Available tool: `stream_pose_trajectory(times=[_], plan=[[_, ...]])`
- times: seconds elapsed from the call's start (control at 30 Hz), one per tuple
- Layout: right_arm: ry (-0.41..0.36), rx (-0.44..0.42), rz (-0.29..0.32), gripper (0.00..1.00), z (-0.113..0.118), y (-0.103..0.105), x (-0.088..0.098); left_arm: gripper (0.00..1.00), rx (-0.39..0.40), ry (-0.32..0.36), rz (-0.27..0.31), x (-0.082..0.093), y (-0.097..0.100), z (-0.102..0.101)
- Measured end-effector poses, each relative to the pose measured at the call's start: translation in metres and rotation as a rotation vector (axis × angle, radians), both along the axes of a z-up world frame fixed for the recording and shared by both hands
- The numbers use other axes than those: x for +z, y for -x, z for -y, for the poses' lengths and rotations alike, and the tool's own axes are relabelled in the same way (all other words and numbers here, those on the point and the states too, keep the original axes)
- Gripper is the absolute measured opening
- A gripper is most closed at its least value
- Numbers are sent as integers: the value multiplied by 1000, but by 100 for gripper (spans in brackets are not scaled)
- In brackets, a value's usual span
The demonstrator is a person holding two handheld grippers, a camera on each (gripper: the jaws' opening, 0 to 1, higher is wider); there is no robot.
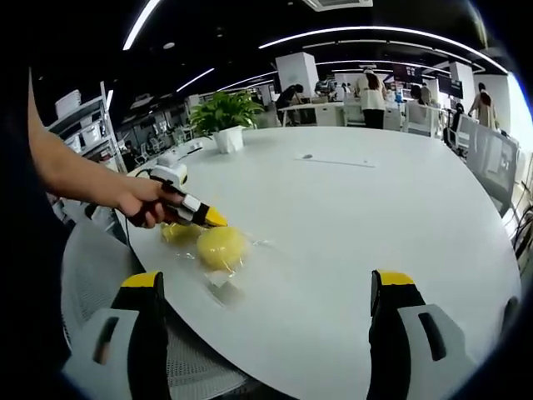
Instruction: Compare the silicone blocks by pressing each to a similar depth, holding the contact briefly, and releasing to observe deformation and rebound differences across the visible hardness samples.
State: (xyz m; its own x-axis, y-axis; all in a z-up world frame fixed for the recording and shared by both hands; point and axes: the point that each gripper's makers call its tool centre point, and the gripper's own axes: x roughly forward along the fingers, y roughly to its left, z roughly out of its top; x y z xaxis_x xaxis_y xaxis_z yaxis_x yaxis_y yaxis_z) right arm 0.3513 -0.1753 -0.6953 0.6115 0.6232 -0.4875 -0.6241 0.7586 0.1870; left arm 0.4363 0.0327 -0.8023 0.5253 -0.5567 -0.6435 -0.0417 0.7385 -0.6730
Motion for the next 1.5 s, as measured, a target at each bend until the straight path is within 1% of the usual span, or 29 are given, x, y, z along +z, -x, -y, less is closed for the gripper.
stream_pose_trajectory(times=[0.03, 0.17, 0.23, 0.27, 0.33, 0.37, 0.4, 0.47, 0.5, 0.6, 0.67, 0.77, 0.87, 0.93, 1.0, 1.2, 1.4, 1.5], plan=[[1, -1, -1, 96, 0, 0, 0, 1, -15, -22, 17, 0, -1, 1], [3, -4, -3, 96, 2, 1, 0, 0, 1, -16, 3, -3, 1, 0], [3, -6, -3, 96, 3, 1, 0, 0, -7, -25, 13, -2, 1, 0], [3, -7, -2, 96, 3, 1, 0, 0, -1, -20, 6, -1, 1, 0], [3, -5, -4, 96, 3, 1, -1, 0, 13, 7, -10, 1, 1, 1], [4, -3, -4, 96, 2, 1, -1, 0, 6, 31, -15, 4, 3, 2], [4, -1, -3, 96, 1, 1, -1, 0, -5, 40, -1, 6, 2, 4], [3, 0, -2, 96, 0, 1, 0, 0, -15, 34, 8, 8, 2, 5], [2, 0, -2, 96, 0, 1, 0, 0, -10, 53, 5, 10, 2, 5], [2, 4, -1, 96, -2, 0, 0, 0, -5, 79, 5, 13, 2, 7], [3, 7, 0, 96, -2, 0, 0, 0, -2, 115, 7, 20, 2, 11], [2, 7, 2, 96, -3, -1, 1, 0, -3, 142, 16, 28, 1, 15], [4, 10, 4, 96, -4, -1, 2, 0, -1, 192, 24, 36, 1, 22], [2, 11, 6, 96, -4, -1, 3, 0, -7, 209, 36, 42, 0, 24], [2, 10, 8, 96, -4, -1, 3, 0, -7, 240, 37, 47, 0, 27], [2, 10, 12, 96, -5, 0, 4, 0, -16, 272, 47, 58, 4, 28], [2, 14, 17, 96, -7, 1, 6, 0, -27, 307, 104, 81, 3, 30], [2, 15, 21, 96, -8, 1, 8, 0, -42, 305, 141, 92, 1, 32]])
